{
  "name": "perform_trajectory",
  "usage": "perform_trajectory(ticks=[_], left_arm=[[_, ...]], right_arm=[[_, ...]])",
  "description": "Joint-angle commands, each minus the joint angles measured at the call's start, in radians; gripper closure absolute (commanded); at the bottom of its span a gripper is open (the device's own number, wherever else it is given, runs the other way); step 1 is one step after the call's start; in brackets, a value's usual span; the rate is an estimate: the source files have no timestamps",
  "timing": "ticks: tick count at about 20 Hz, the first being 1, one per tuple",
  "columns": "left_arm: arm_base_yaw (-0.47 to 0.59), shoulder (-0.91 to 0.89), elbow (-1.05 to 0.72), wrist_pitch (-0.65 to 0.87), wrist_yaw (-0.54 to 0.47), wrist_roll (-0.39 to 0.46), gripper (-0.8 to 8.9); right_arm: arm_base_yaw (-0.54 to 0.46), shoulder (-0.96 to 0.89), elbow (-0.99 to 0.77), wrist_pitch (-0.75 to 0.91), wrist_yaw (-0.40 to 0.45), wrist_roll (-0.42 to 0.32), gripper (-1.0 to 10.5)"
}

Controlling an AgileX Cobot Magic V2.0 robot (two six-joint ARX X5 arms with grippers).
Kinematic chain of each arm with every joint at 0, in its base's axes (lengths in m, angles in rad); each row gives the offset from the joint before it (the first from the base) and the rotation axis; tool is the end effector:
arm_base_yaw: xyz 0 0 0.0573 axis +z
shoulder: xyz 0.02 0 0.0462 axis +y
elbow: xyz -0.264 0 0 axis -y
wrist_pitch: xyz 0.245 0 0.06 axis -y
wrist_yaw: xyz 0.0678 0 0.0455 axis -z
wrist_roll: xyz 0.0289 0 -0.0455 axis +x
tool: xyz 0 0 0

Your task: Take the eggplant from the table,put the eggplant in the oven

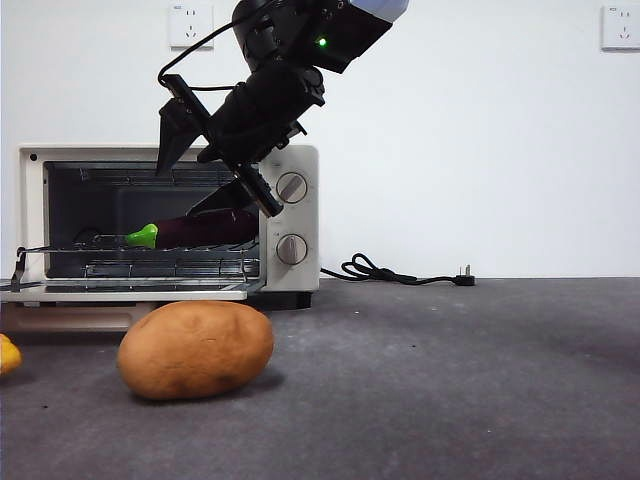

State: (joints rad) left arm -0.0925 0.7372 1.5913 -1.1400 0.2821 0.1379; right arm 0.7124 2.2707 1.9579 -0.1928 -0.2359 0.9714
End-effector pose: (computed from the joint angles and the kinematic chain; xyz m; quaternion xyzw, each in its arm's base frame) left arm 0.0310 -0.0110 0.4782 0.0535 0.1288 -0.1936 0.9711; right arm 0.3933 0.3486 0.2407 0.3499 0.4213 0.2775 0.7893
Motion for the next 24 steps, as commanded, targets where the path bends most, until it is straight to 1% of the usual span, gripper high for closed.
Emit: perform_trajectory(ticks=[1, 5, 11, 13, 15, 16, 18, 21, 23, 24], left_arm=[[0.002, -0.006, -0.002, 0.0, 0.005, 0.012, 8.19], [-0.001, -0.005, -0.002, -0.004, 0.005, 0.012, 8.19], [-0.001, -0.005, -0.002, -0.004, 0.005, 0.015, 8.19], [-0.001, -0.005, -0.002, -0.004, 0.005, 0.019, 8.19], [-0.001, -0.005, -0.002, -0.003, 0.005, 0.023, 8.19], [-0.001, -0.005, -0.002, -0.003, 0.005, 0.023, 8.19], [-0.001, -0.005, -0.002, -0.003, 0.005, 0.022, 8.19], [-0.001, -0.005, -0.002, -0.003, 0.005, 0.022, 8.19], [-0.001, -0.005, -0.002, -0.003, 0.005, 0.022, 8.19], [-0.001, -0.005, -0.002, -0.003, 0.005, 0.022, 8.19]], right_arm=[[0.006, 0.004, 0.003, 0.008, -0.013, -0.023, 6.6], [0.013, -0.007, 0.01, 0.005, -0.026, -0.041, 6.6], [0.015, -0.007, 0.03, -0.007, -0.053, -0.042, 6.6], [0.018, -0.007, 0.055, -0.044, -0.079, -0.078, 6.6], [0.025, -0.008, 0.111, -0.119, -0.094, -0.144, 6.6], [0.029, -0.008, 0.16, -0.182, -0.093, -0.195, 6.6], [0.039, -0.008, 0.282, -0.331, -0.081, -0.328, 6.6], [0.042, -0.008, 0.496, -0.576, -0.027, -0.518, 6.6], [0.047, -0.008, 0.632, -0.724, 0.018, -0.629, 6.6], [0.047, -0.008, 0.678, -0.773, 0.037, -0.668, 6.6]])
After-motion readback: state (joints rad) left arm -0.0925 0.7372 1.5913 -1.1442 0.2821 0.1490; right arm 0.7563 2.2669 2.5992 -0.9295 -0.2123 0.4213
